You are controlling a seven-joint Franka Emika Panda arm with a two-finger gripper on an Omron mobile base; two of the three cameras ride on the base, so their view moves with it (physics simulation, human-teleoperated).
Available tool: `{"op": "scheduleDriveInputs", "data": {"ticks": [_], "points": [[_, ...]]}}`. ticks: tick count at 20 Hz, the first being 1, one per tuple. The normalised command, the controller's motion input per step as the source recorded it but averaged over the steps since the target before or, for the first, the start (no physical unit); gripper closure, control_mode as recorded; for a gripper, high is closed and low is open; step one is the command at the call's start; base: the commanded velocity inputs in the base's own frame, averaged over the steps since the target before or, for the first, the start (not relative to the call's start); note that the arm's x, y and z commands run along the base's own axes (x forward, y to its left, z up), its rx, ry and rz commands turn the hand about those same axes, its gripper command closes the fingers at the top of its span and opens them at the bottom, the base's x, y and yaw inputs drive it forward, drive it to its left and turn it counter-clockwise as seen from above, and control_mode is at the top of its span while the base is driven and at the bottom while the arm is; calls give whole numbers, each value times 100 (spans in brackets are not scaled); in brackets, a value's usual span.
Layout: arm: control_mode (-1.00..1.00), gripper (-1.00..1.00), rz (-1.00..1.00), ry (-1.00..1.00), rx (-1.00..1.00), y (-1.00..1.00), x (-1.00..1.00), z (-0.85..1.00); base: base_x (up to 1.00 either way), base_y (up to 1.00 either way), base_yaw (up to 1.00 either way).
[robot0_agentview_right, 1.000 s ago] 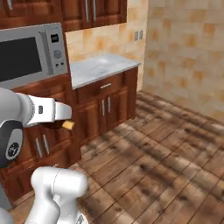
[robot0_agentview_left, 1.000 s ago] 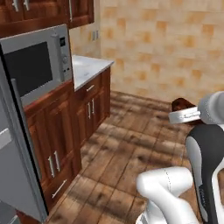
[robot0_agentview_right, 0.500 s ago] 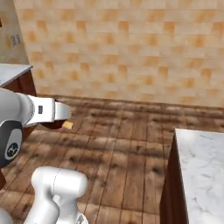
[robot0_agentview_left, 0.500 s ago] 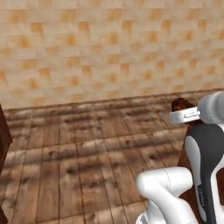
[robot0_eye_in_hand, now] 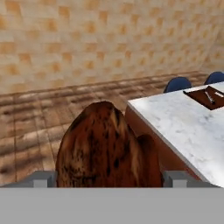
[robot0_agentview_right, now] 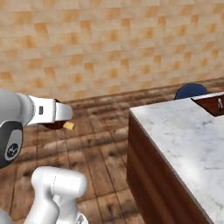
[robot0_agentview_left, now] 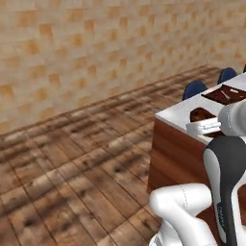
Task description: Gather the potato and garlic from the fridge and place them on a tray on the dining counter. Then gather the steak and chicken drumstick from the fridge and place them on the other tray.
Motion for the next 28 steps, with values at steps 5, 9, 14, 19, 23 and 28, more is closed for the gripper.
{"op": "scheduleDriveInputs", "data": {"ticks": [5,9,14,19,23,28], "points": [[100,100,0,0,0,0,0,0,4,100,-54],[100,100,0,0,0,0,0,0,96,96,-43],[100,100,0,0,0,0,0,0,94,92,-50],[100,100,0,0,0,0,0,0,79,90,-56],[100,100,0,0,0,0,0,0,37,70,-66],[100,100,0,0,0,0,0,0,49,69,-69]]}}
